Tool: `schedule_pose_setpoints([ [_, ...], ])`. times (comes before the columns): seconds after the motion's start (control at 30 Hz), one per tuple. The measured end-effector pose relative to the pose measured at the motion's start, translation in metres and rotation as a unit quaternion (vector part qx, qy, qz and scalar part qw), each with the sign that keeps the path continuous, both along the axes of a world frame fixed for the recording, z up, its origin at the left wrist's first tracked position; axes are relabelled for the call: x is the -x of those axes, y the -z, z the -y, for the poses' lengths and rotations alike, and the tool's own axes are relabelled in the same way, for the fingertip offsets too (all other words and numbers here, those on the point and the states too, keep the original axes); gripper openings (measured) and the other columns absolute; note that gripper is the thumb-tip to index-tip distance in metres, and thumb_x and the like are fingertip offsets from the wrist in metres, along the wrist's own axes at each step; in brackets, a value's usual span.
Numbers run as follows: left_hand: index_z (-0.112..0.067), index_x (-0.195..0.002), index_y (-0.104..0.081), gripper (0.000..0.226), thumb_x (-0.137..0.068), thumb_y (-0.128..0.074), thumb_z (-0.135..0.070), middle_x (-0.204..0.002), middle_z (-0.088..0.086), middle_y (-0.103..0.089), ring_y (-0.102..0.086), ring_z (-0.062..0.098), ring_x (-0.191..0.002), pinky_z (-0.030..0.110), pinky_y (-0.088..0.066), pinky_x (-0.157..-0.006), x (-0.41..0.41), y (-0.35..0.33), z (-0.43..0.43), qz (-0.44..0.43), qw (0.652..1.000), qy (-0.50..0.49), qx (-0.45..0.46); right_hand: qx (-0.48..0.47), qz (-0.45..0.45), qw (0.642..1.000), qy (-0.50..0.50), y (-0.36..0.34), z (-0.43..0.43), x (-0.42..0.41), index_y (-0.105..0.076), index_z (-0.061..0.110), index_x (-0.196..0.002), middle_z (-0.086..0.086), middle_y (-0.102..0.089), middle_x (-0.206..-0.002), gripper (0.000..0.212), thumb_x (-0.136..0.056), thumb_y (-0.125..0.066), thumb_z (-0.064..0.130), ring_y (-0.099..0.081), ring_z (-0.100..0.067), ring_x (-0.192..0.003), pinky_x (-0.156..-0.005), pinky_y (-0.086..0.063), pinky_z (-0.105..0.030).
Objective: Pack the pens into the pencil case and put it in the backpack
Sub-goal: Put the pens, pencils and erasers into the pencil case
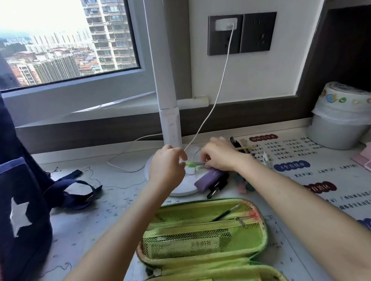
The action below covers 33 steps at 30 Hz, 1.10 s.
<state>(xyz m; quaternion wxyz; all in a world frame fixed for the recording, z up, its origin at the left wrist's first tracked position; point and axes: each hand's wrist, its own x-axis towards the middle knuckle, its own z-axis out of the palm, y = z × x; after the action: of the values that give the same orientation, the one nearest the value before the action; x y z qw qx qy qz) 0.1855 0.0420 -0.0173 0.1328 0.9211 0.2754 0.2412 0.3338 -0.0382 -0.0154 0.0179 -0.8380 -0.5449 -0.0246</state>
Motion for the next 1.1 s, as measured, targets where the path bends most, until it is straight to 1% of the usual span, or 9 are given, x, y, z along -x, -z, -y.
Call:
schedule_pose_setpoints([
  [0.17,-0.024,-0.086,-0.066,0.008,-0.084,-0.06,-0.019,-0.082,-0.007,-0.056,-0.054,0.016,-0.075,0.028,-0.04,-0.063,0.053,-0.012,0.009,-0.012,0.998,0.03,0.056,-0.136,0.226,0.964,-0.018,-0.014,0.032,0.011,-0.072,0.022,-0.074,0.003,-0.07,-0.077,0.008,-0.071,-0.074,0.015,-0.058,-0.023,-0.081,-0.067,-0.035,-0.03],
  [0.2,-0.024,-0.083,-0.066,0.008,-0.084,-0.059,-0.019,-0.081,-0.008,-0.056,-0.054,0.016,-0.073,0.029,-0.043,-0.064,0.066,-0.01,0.014,-0.022,0.996,0.058,0.066,-0.209,0.196,0.958,-0.017,-0.015,0.045,0.018,-0.072,0.02,-0.071,0.002,-0.069,-0.073,0.008,-0.068,-0.076,0.013,-0.058,-0.023,-0.075,-0.065,-0.036,-0.029],
  [0.27,-0.023,-0.081,-0.066,0.013,-0.086,-0.055,-0.023,-0.08,-0.006,-0.059,-0.057,0.018,-0.074,0.031,-0.046,-0.067,0.09,-0.001,0.029,-0.056,0.99,0.116,0.062,-0.29,-0.014,0.957,0.009,-0.021,0.071,0.04,-0.074,0.017,-0.078,0.004,-0.069,-0.074,0.006,-0.072,-0.075,0.015,-0.059,-0.016,-0.072,-0.063,-0.039,-0.027],
  [0.33,-0.023,-0.078,-0.066,0.027,-0.087,-0.043,-0.034,-0.08,-0.005,-0.062,-0.058,0.022,-0.075,0.032,-0.039,-0.064,0.105,0.016,0.041,-0.092,0.984,0.147,-0.027,-0.273,-0.26,0.925,0.036,-0.024,0.088,0.062,-0.075,0.015,-0.082,0.007,-0.068,-0.072,0.01,-0.072,-0.076,0.017,-0.06,-0.004,-0.062,-0.055,-0.046,-0.021],
  [0.4,-0.025,-0.07,-0.064,0.035,-0.083,-0.035,-0.039,-0.073,-0.007,-0.062,-0.059,0.022,-0.068,0.031,-0.031,-0.063,0.115,0.03,0.051,-0.106,0.98,0.132,-0.101,-0.23,-0.349,0.908,0.024,-0.014,0.092,0.078,-0.076,0.01,-0.083,0.0,-0.072,-0.075,0.014,-0.071,-0.079,0.015,-0.067,-0.009,-0.067,-0.064,-0.055,-0.024],
  [0.53,-0.025,-0.069,-0.061,0.028,-0.081,-0.04,-0.038,-0.067,-0.01,-0.06,-0.058,0.019,-0.068,0.03,-0.028,-0.067,0.123,0.044,0.06,-0.031,0.989,0.116,-0.086,-0.208,-0.303,0.929,0.03,0.002,0.084,0.093,-0.074,0.016,-0.089,-0.001,-0.074,-0.084,0.023,-0.067,-0.081,0.02,-0.068,-0.012,-0.078,-0.079,-0.056,-0.037],
  [0.77,-0.023,-0.076,-0.06,0.018,-0.087,-0.048,-0.031,-0.072,-0.009,-0.059,-0.047,0.012,-0.075,0.029,-0.029,-0.074,0.122,0.054,0.058,0.086,0.981,0.142,-0.102,0.004,-0.254,0.962,-0.101,-0.01,0.081,0.117,-0.075,0.016,-0.093,0.005,-0.074,-0.089,0.014,-0.084,-0.064,0.014,-0.063,-0.001,-0.075,-0.064,-0.045,-0.005],
  [0.93,-0.022,-0.076,-0.059,0.021,-0.088,-0.046,-0.033,-0.074,-0.009,-0.061,-0.051,0.016,-0.074,0.028,-0.028,-0.073,0.121,0.057,0.055,0.099,0.982,0.135,-0.089,0.005,-0.116,0.991,-0.06,-0.019,0.098,0.091,-0.073,0.025,-0.087,0.012,-0.071,-0.09,0.009,-0.081,-0.067,0.023,-0.061,-0.006,-0.085,-0.085,-0.047,-0.027],
  [1.1,-0.02,-0.075,-0.062,0.024,-0.087,-0.045,-0.034,-0.074,-0.007,-0.062,-0.046,0.013,-0.075,0.027,-0.024,-0.074,0.12,0.056,0.057,0.098,0.981,0.132,-0.104,0.11,-0.047,0.992,-0.04,-0.017,0.102,0.086,-0.071,0.024,-0.082,0.01,-0.07,-0.088,0.011,-0.08,-0.069,0.035,-0.06,-0.01,-0.084,-0.075,-0.044,-0.028],
])
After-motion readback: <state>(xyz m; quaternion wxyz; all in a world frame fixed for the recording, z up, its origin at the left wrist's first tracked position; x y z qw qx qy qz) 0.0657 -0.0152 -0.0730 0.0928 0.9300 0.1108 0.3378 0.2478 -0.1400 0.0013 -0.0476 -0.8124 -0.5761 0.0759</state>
